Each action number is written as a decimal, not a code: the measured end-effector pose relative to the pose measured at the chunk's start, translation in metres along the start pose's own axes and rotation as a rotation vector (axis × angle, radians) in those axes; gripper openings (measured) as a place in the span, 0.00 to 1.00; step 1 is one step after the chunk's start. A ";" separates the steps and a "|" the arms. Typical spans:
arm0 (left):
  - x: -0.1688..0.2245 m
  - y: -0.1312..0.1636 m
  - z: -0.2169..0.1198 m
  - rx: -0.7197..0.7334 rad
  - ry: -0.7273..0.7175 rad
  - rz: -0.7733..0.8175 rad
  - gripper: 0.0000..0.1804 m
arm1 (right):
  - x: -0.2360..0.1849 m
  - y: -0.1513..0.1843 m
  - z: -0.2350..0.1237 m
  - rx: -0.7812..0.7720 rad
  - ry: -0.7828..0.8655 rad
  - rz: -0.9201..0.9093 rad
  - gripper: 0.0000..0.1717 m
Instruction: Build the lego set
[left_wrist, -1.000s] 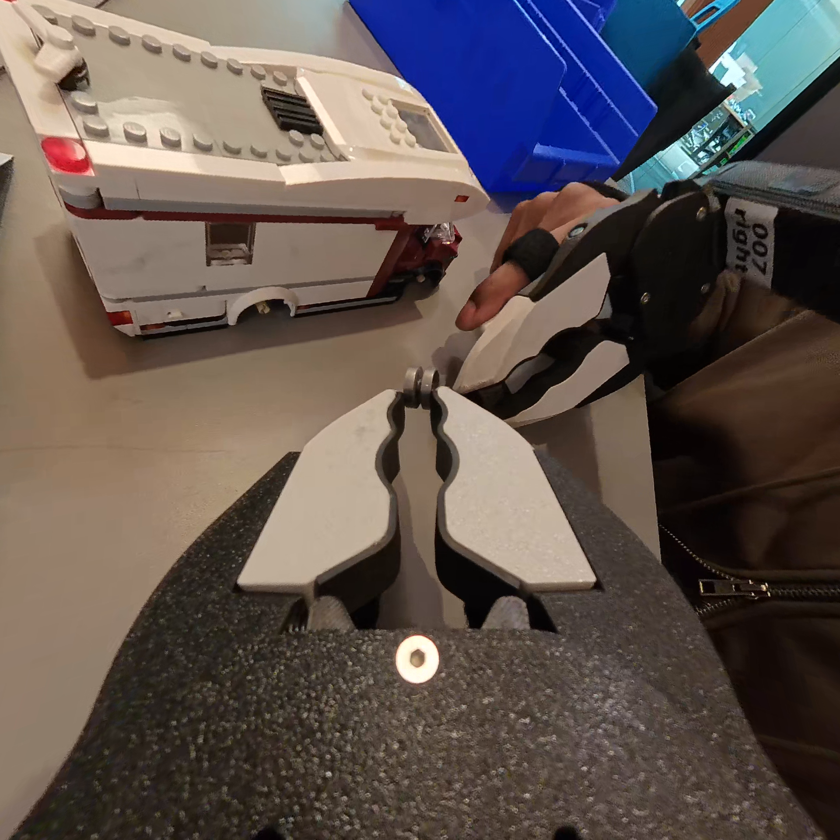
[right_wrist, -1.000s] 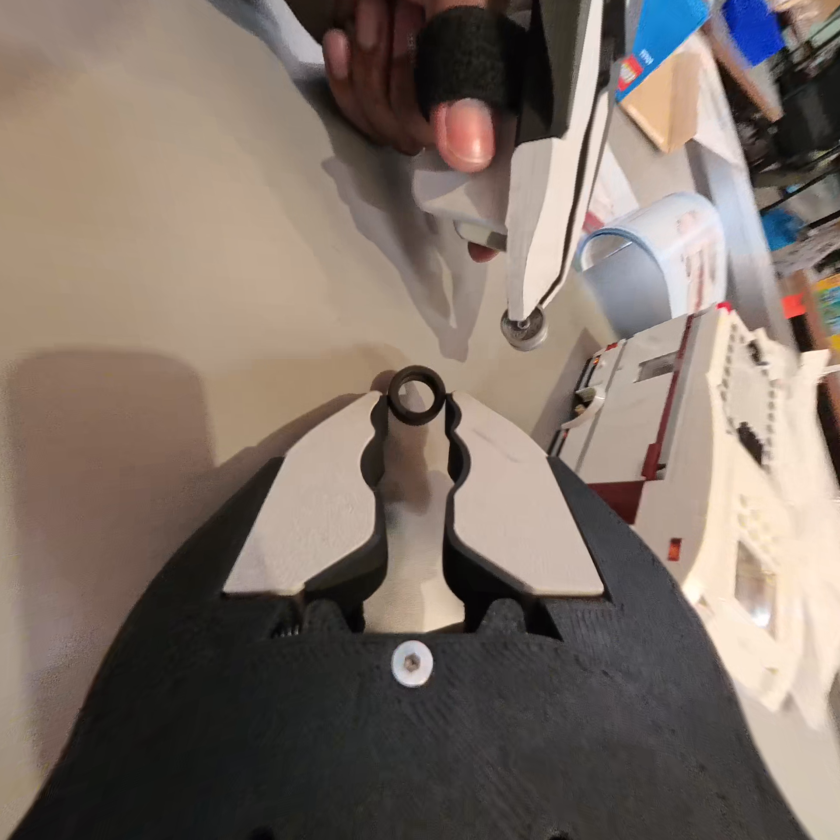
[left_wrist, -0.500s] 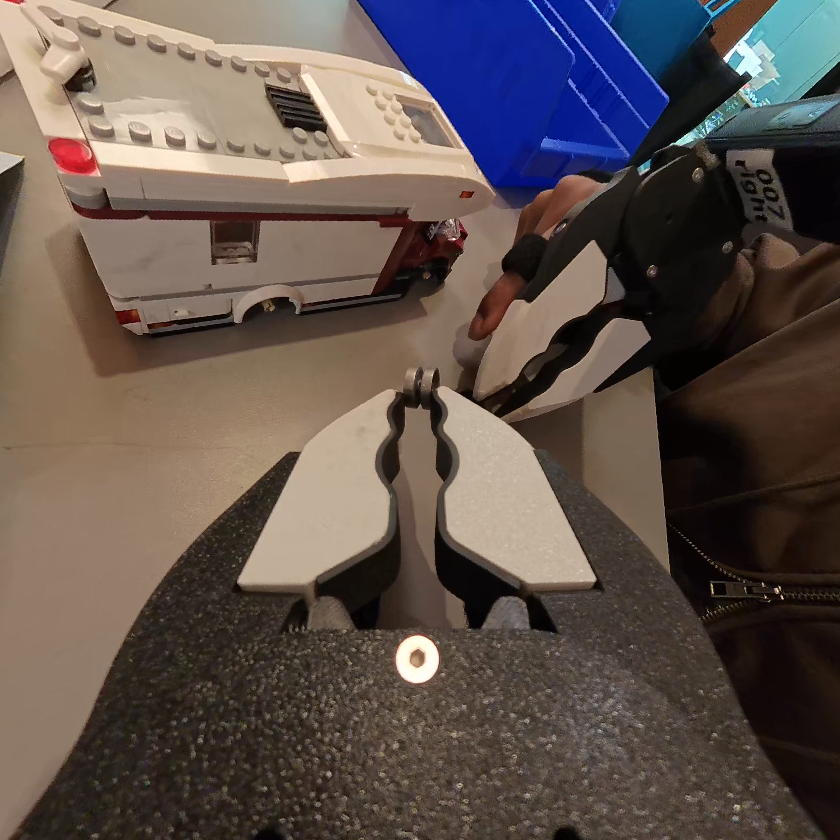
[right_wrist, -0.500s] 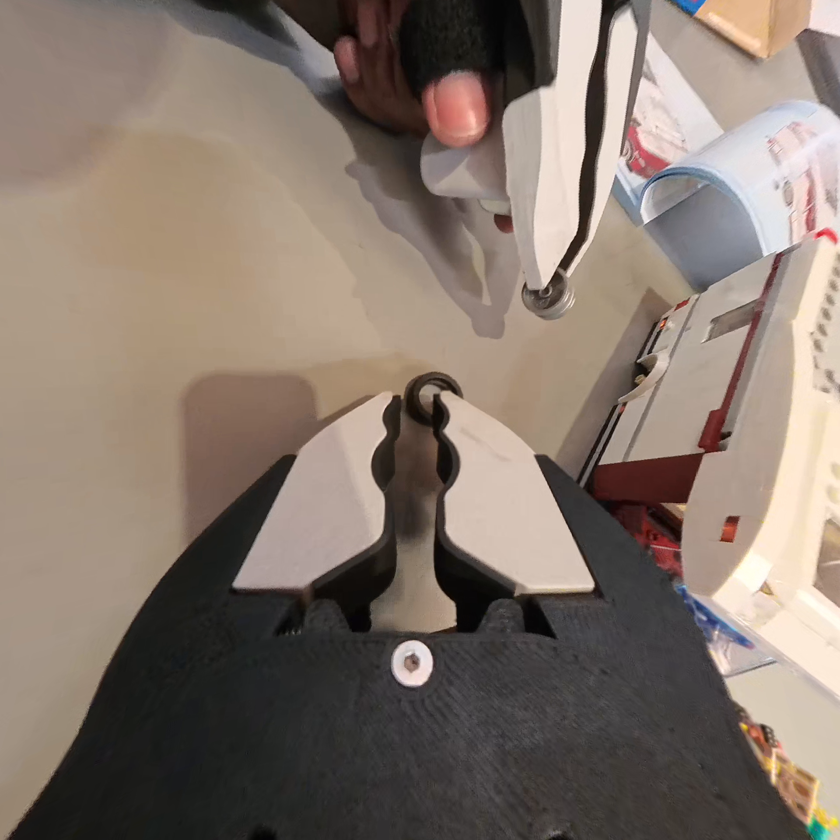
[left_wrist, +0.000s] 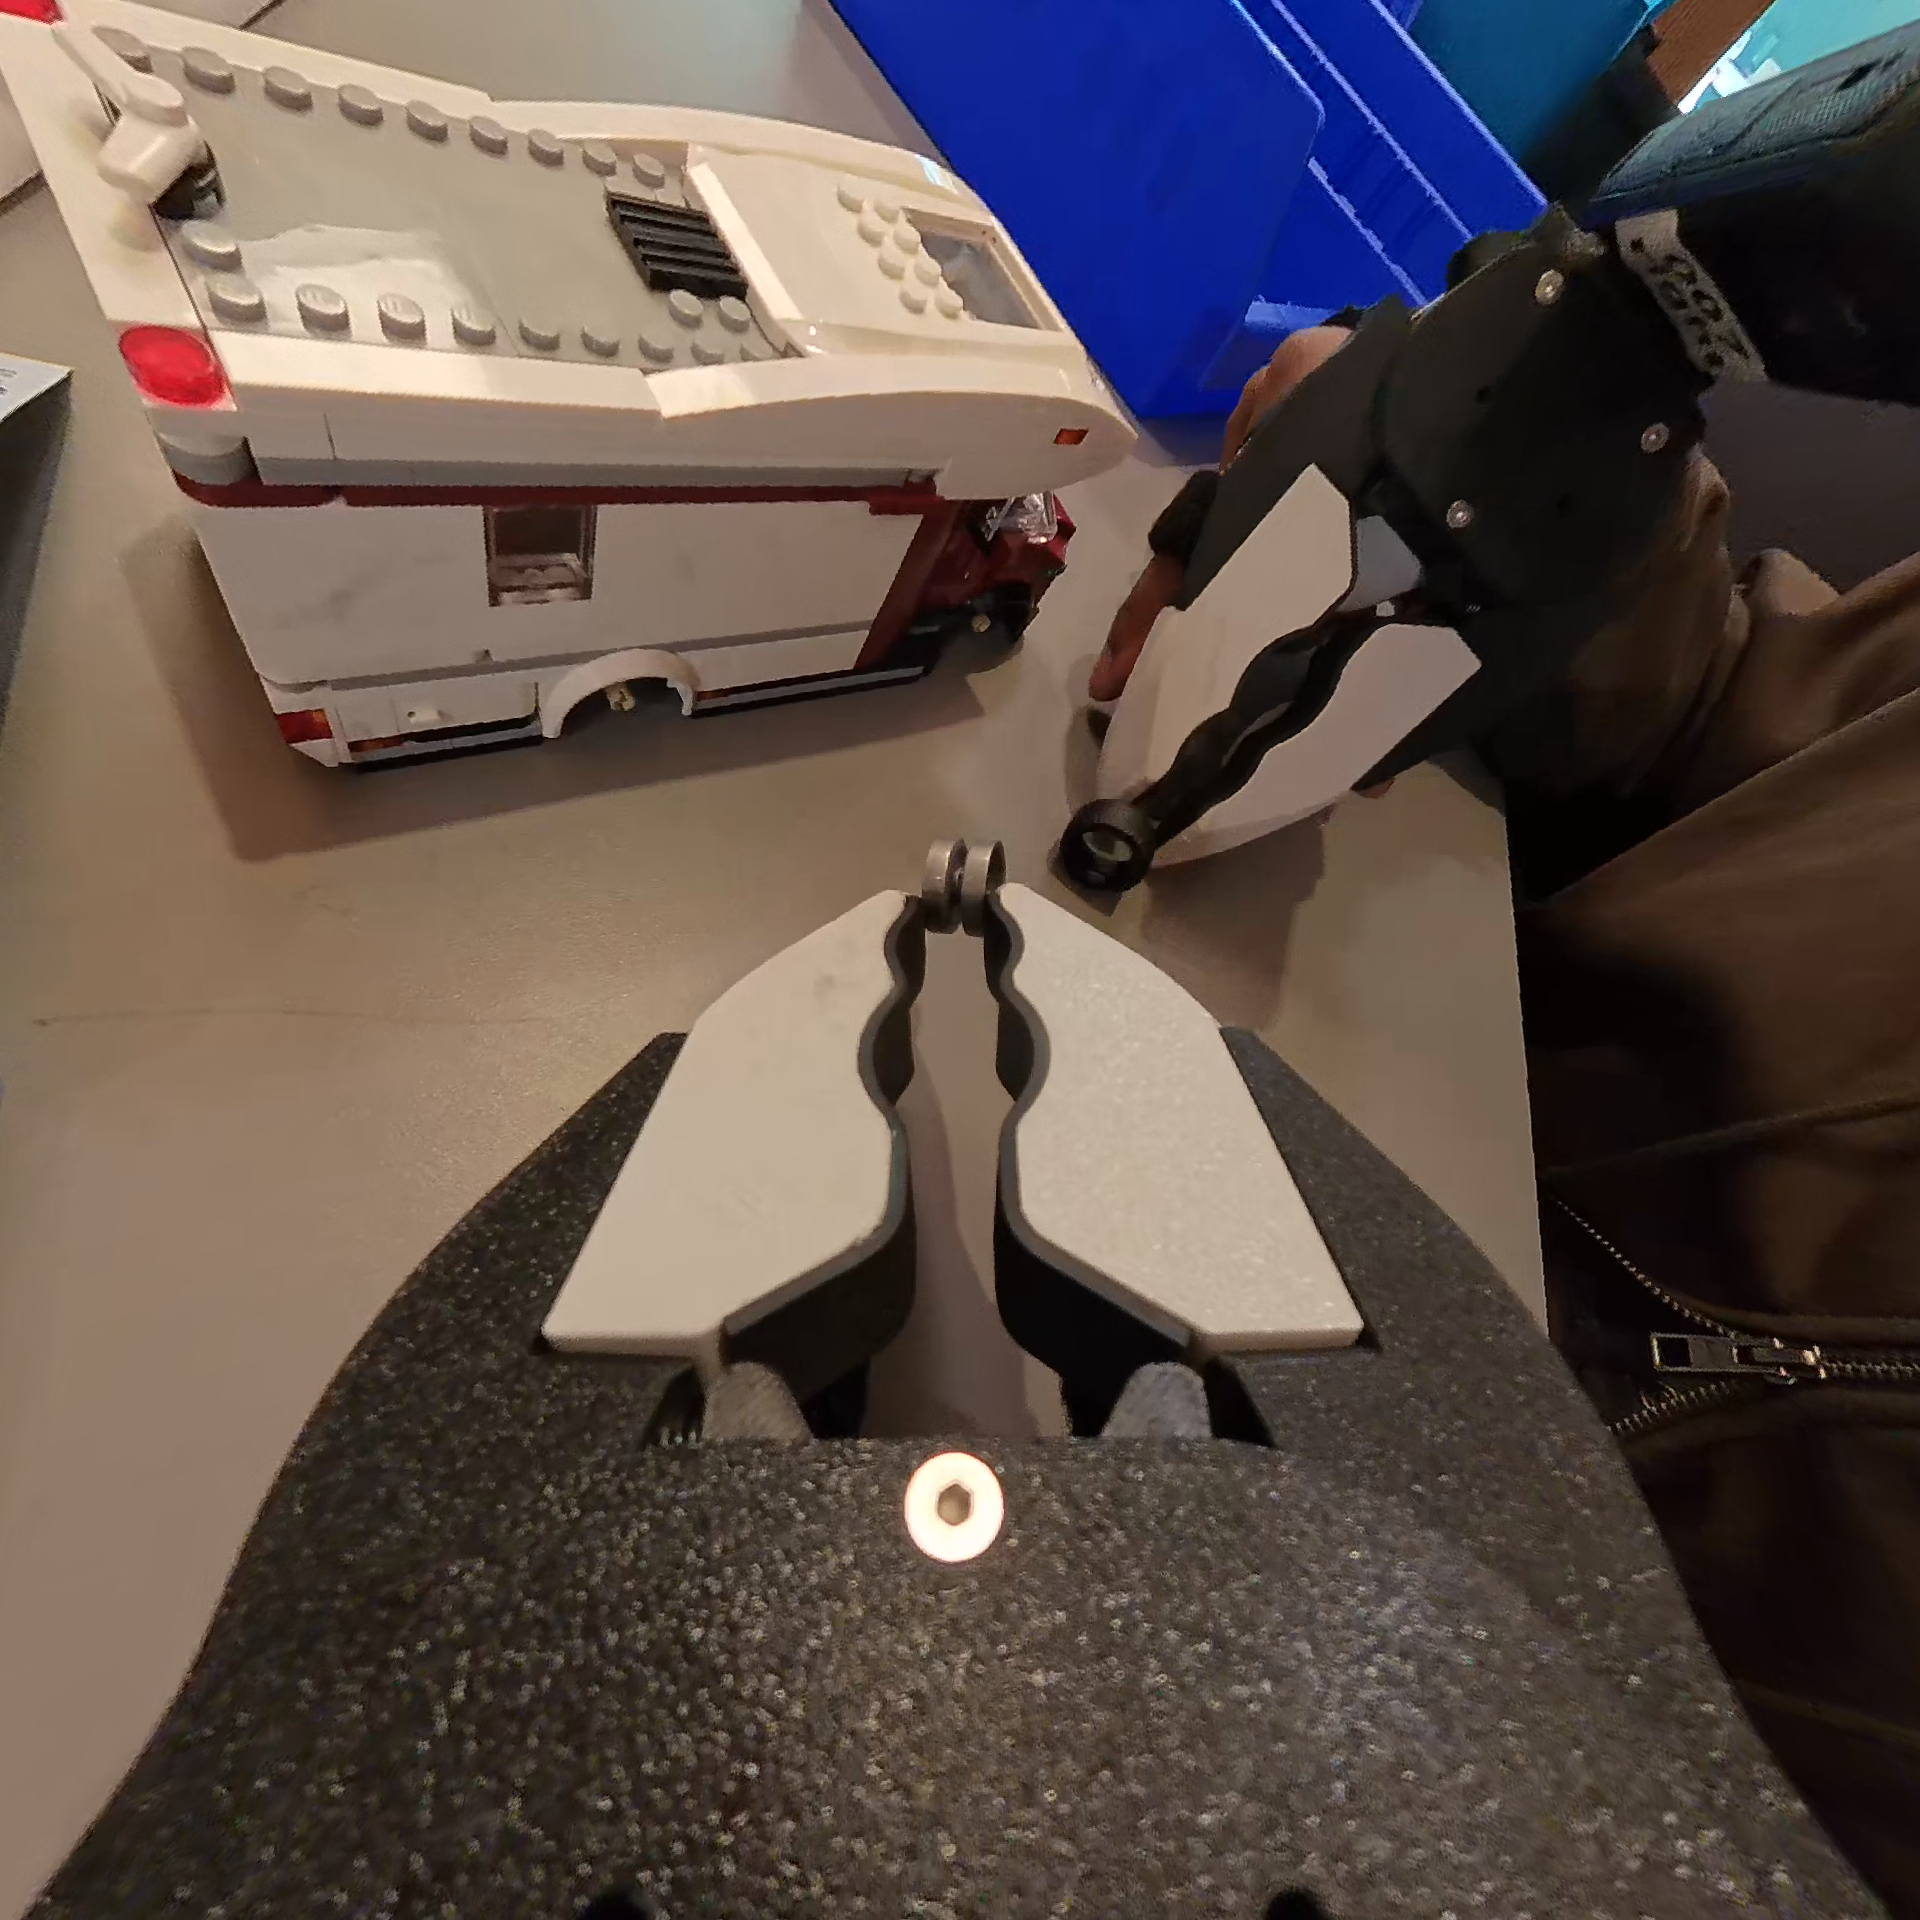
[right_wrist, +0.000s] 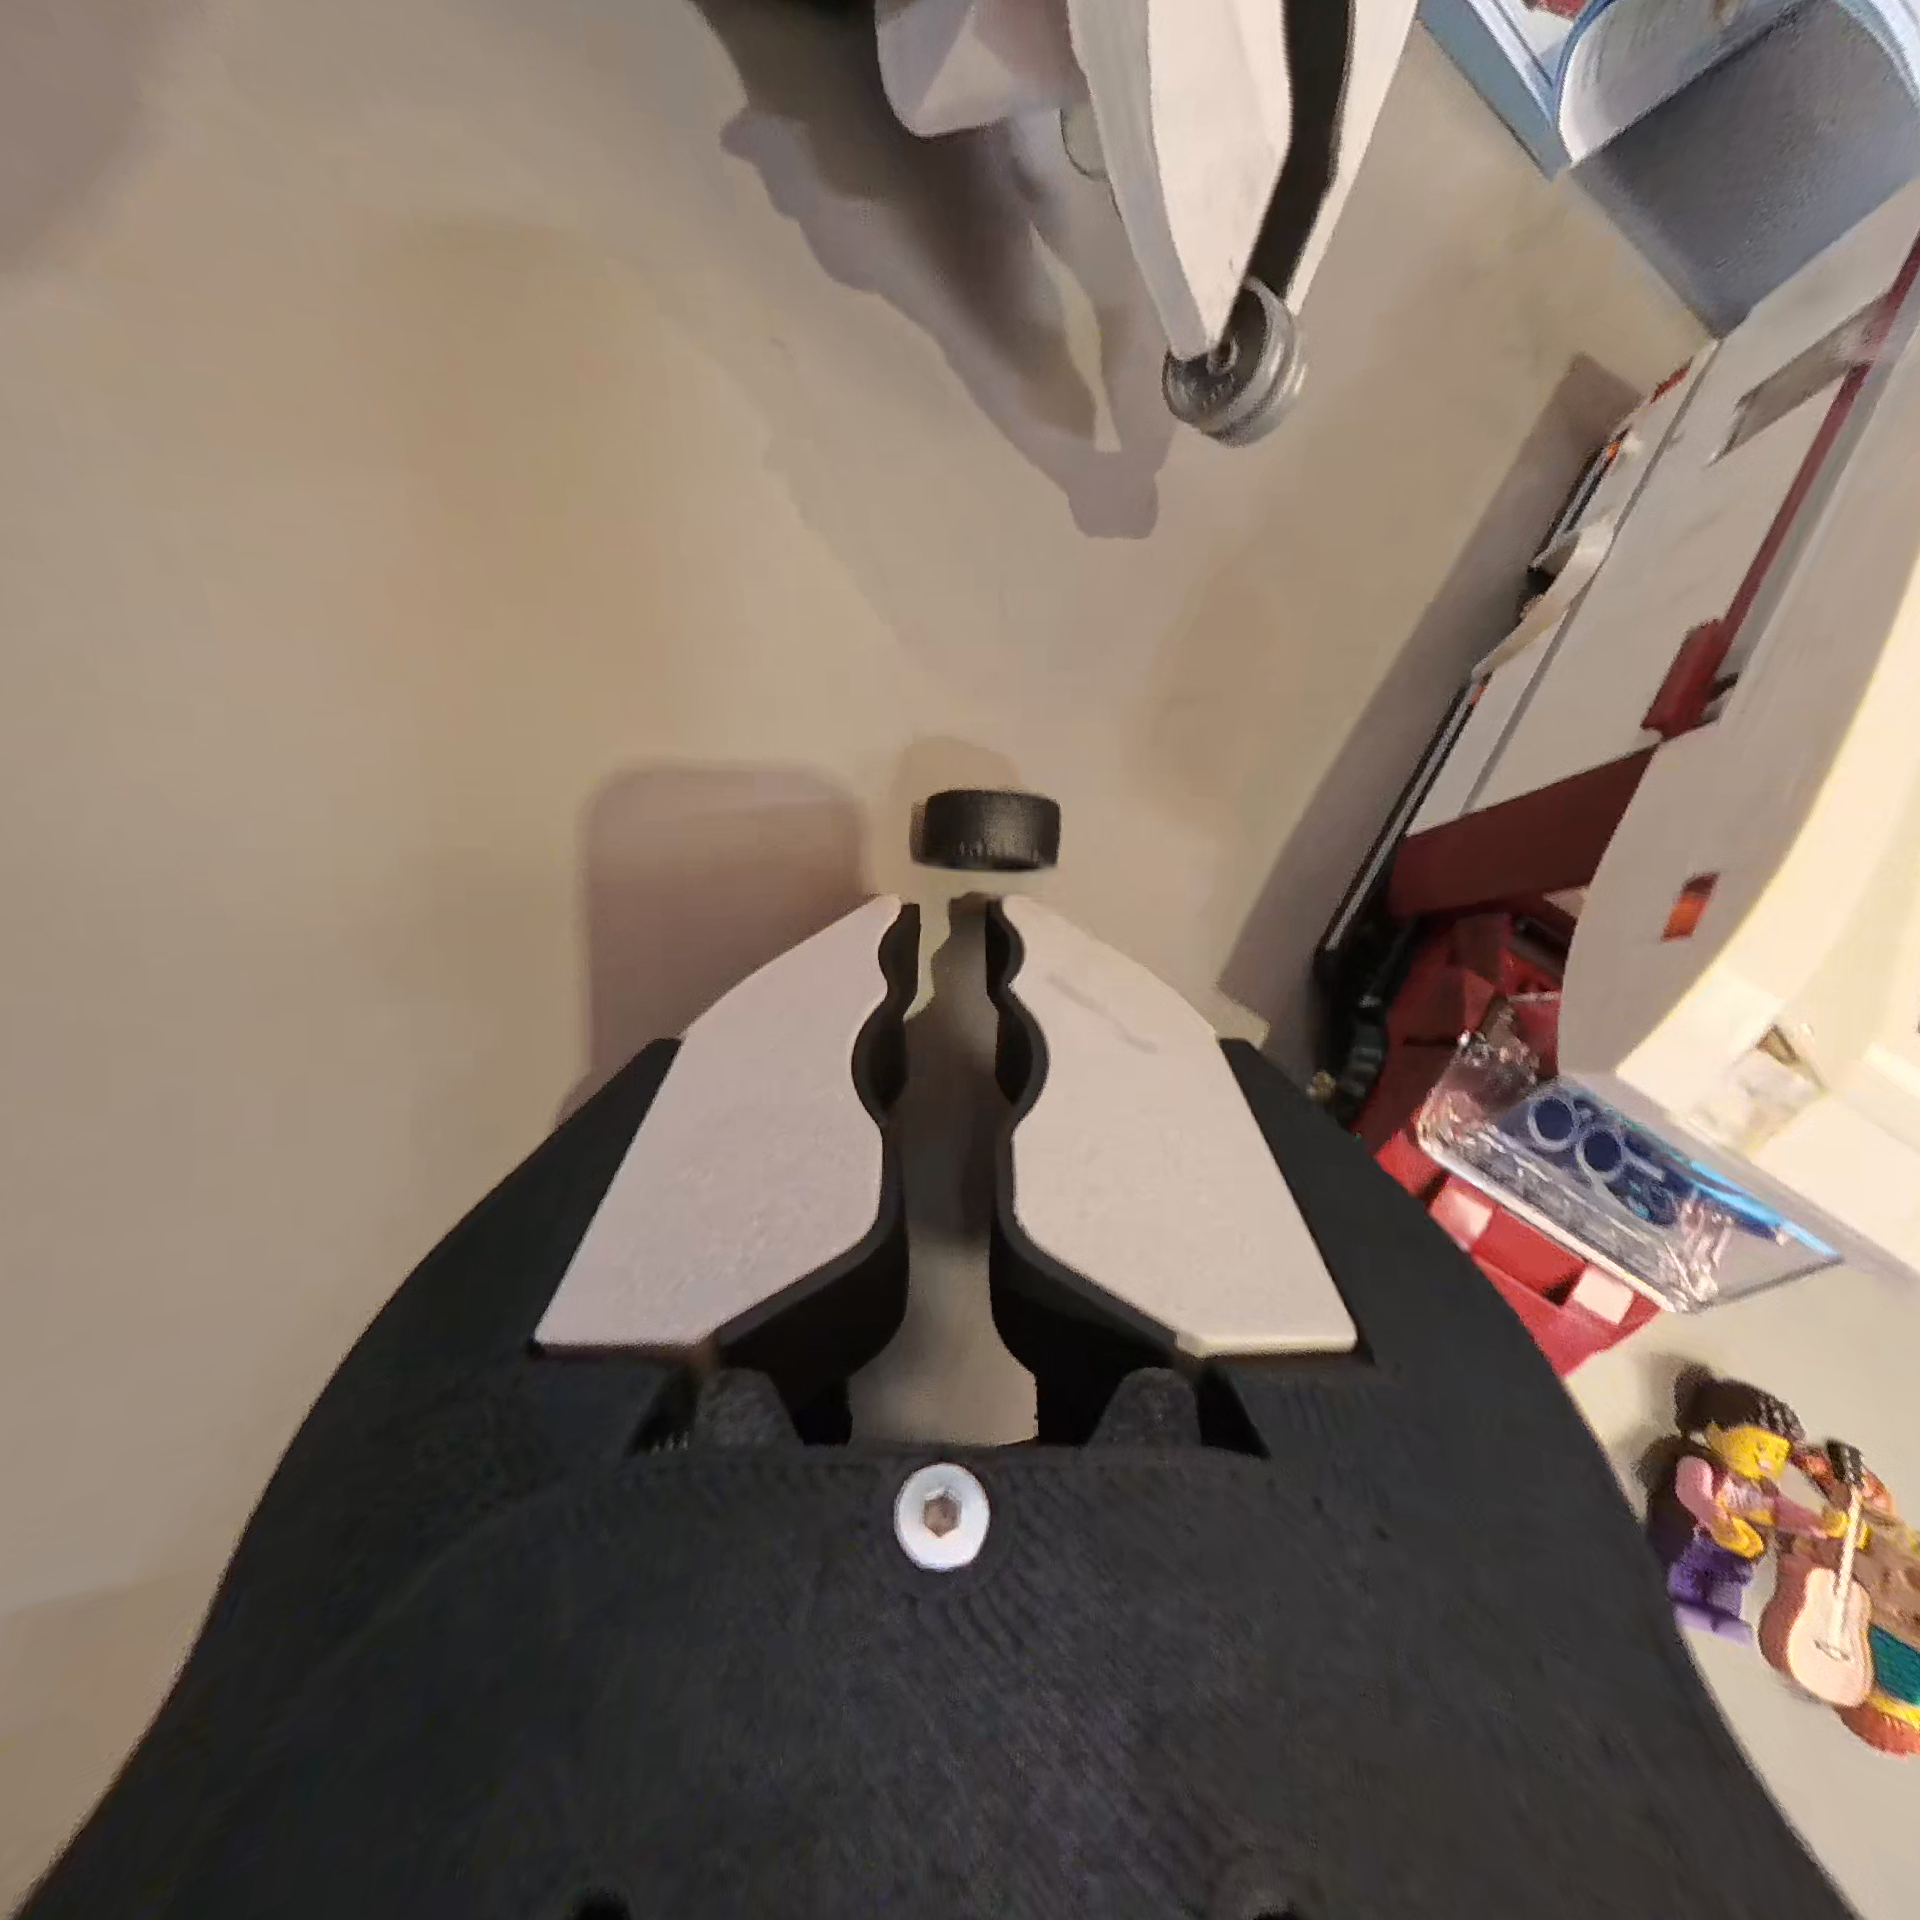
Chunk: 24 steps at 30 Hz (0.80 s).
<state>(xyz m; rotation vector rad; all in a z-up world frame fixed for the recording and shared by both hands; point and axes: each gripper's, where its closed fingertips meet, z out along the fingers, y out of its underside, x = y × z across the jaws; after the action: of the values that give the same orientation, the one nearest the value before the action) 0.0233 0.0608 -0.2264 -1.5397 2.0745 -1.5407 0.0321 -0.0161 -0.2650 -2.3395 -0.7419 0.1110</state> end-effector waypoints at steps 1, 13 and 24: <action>0.000 0.000 0.000 0.000 0.000 0.002 0.06 | 0.001 0.002 -0.002 -0.007 -0.002 0.000 0.07; 0.002 0.002 0.002 -0.024 -0.040 0.090 0.06 | -0.003 -0.020 -0.006 0.119 -0.009 0.008 0.19; 0.006 0.001 0.006 -0.062 -0.178 0.408 0.06 | 0.001 -0.012 0.004 0.040 0.056 0.003 0.14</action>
<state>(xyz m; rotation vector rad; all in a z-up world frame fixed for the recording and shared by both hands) 0.0233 0.0529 -0.2274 -1.1260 2.1755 -1.1620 0.0260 -0.0052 -0.2605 -2.2966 -0.7024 0.0608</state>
